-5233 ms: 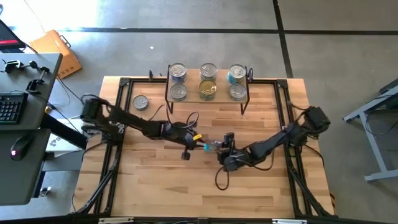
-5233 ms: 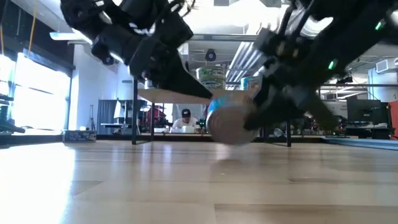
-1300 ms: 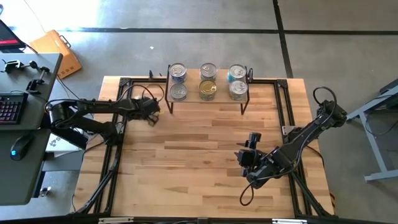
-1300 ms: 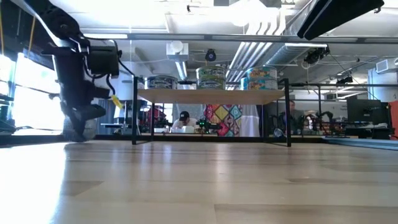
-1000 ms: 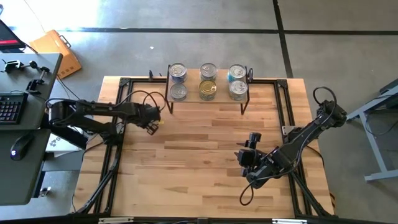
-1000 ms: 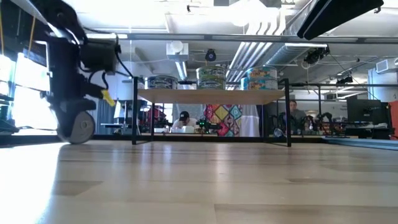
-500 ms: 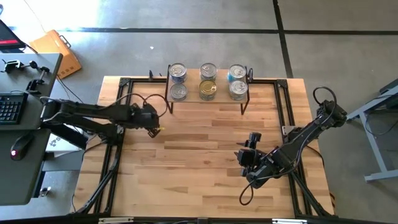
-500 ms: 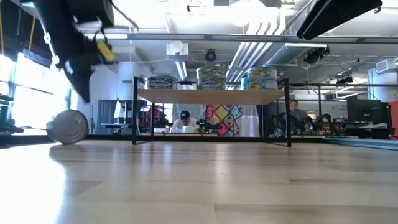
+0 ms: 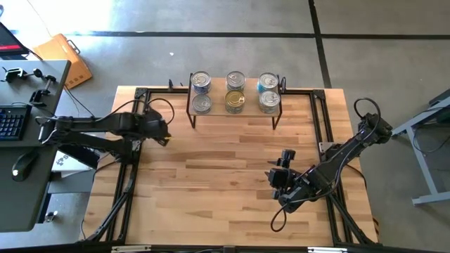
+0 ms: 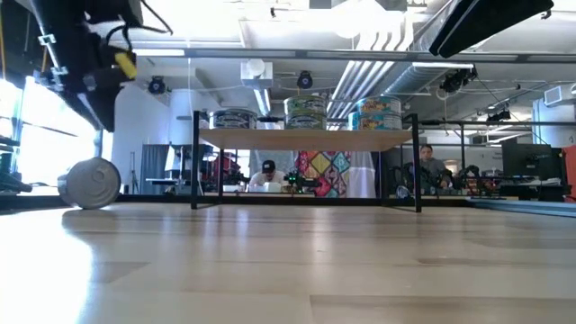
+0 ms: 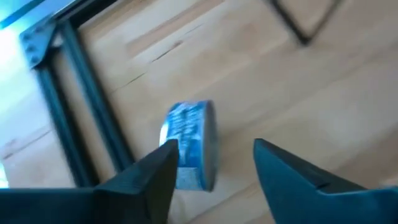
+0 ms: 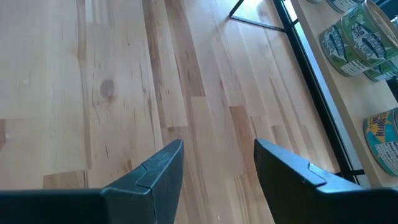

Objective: Stack canned seafood by type on shelf
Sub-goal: Stack the blue tuna can on top of the blue tuna can on the shelf

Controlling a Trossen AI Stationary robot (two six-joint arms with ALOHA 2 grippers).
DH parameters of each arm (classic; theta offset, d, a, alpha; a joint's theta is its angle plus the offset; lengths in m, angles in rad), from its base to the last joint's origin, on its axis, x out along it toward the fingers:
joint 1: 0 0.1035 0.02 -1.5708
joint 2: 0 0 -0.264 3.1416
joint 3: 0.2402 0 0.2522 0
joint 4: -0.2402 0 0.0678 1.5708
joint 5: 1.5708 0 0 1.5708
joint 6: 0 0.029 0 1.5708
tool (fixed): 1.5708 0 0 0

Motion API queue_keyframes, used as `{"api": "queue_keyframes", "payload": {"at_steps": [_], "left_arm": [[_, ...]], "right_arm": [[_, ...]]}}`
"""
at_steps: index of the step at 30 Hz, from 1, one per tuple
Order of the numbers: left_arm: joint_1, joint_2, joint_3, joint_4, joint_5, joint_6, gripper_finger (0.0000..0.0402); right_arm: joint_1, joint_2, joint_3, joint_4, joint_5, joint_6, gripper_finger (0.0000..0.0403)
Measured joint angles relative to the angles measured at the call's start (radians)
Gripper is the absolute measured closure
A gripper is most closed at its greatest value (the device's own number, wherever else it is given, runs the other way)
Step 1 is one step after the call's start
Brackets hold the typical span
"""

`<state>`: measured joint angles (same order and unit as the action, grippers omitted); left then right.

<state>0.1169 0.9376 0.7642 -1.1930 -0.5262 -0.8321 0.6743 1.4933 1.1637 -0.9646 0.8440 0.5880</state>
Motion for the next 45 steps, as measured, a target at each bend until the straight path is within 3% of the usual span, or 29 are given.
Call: {"api": "queue_keyframes", "payload": {"at_steps": [7,13,18,22,27,29,33,38,42,45], "left_arm": [[0.084,0.007,-0.101,0.049,0.017,-0.039,0.0142],[0.171,0.006,-0.195,0.156,0.015,-0.022,0.0135],[0.224,0.006,-0.264,0.317,0.107,0.069,0.0136],[0.238,0.006,-0.285,0.360,0.142,0.083,0.0168],[0.198,0.006,-0.294,0.358,0.208,0.074,0.0277],[0.159,0.006,-0.293,0.370,0.247,0.056,0.0284],[0.033,0.001,-0.272,0.392,0.380,0.015,0.0284],[-0.164,-0.010,-0.192,0.470,0.546,0.056,0.0284],[-0.278,-0.010,-0.176,0.699,0.719,0.253,0.0284],[-0.321,-0.010,-0.178,0.967,0.769,0.362,0.0284]], "right_arm": [[0.001,0.000,0.000,0.000,-0.001,-0.001,0.0217],[0.001,0.000,0.000,-0.003,-0.001,-0.006,0.0217],[0.001,0.000,0.000,-0.003,0.007,-0.002,0.0217],[0.001,0.000,0.000,0.000,0.016,-0.002,0.0217],[0.001,0.000,0.000,0.036,0.039,-0.015,0.0217],[0.001,0.000,-0.003,0.074,0.050,-0.052,0.0217],[-0.007,-0.001,-0.074,0.265,0.069,-0.219,0.0217],[-0.078,0.000,-0.243,0.660,-0.082,-0.549,0.0217],[-0.146,0.000,-0.378,1.187,-0.263,-0.921,0.0217],[-0.198,0.000,-0.420,1.402,-0.414,-1.202,0.0217]]}}
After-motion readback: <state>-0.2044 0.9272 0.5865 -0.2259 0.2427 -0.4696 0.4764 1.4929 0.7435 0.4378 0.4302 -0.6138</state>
